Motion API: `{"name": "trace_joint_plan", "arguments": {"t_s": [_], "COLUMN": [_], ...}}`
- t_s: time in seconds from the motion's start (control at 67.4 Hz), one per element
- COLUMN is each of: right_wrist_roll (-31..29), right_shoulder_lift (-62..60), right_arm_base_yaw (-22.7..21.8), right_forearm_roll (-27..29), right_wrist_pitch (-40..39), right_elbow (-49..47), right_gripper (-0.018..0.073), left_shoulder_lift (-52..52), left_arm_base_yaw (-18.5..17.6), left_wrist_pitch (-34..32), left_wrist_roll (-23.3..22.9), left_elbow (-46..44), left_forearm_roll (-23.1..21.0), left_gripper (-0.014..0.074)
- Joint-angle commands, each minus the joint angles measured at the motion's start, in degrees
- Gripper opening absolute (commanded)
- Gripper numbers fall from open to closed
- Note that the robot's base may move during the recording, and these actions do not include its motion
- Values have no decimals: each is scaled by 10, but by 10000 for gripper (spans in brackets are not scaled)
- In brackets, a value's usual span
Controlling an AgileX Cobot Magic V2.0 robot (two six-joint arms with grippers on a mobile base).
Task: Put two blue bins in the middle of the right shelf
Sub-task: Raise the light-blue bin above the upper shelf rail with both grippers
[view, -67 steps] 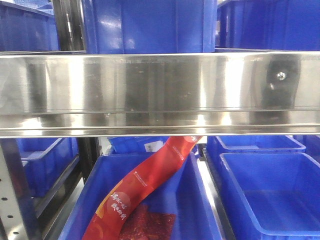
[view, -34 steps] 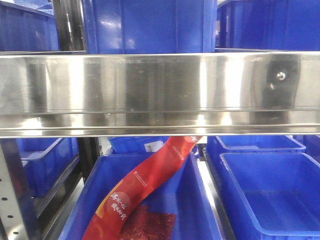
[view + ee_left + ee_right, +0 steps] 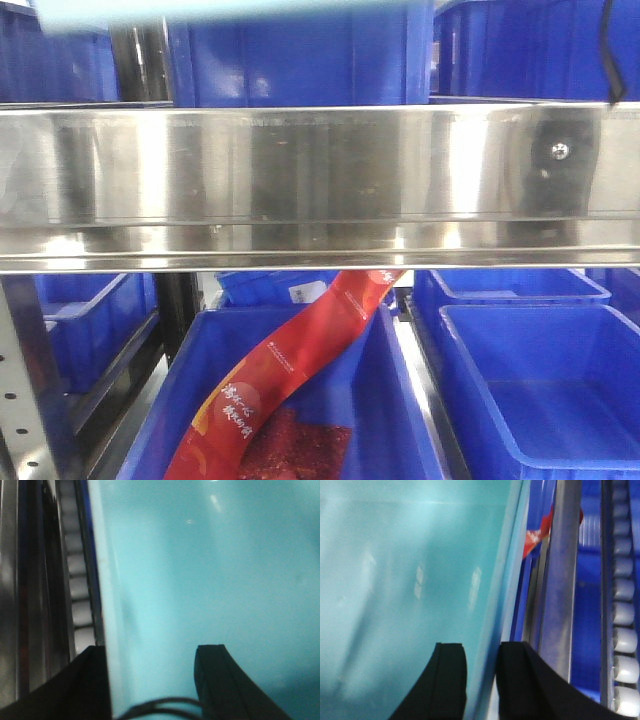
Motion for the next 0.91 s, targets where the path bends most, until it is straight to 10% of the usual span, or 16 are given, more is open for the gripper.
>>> {"name": "trace_joint_plan", "arguments": {"t_s": [0.0, 0.416, 0.579, 0.891], "right_wrist_roll": [5, 5, 5, 5], "right_shoulder_lift": [14, 66, 68, 66], "right_arm_base_yaw": [0, 0, 0, 0], "right_forearm_roll": [-1, -1, -15, -33], "right_wrist_pitch": [-44, -44, -44, -44], "right_elbow": [-5, -4, -4, -4], "right_gripper": [-162, -162, -139, 578], "left_shoulder_lift": [-4, -3, -3, -3], "left_arm_base_yaw": [-8, -8, -8, -8], "left_wrist_pitch": [-26, -27, -43, -81], "left_wrist_roll": [19, 21, 21, 21], "left_elbow": [21, 81, 81, 80], "left_forearm_roll": [-45, -9, -9, -14], "left_gripper": [-111, -105, 50, 570]}}
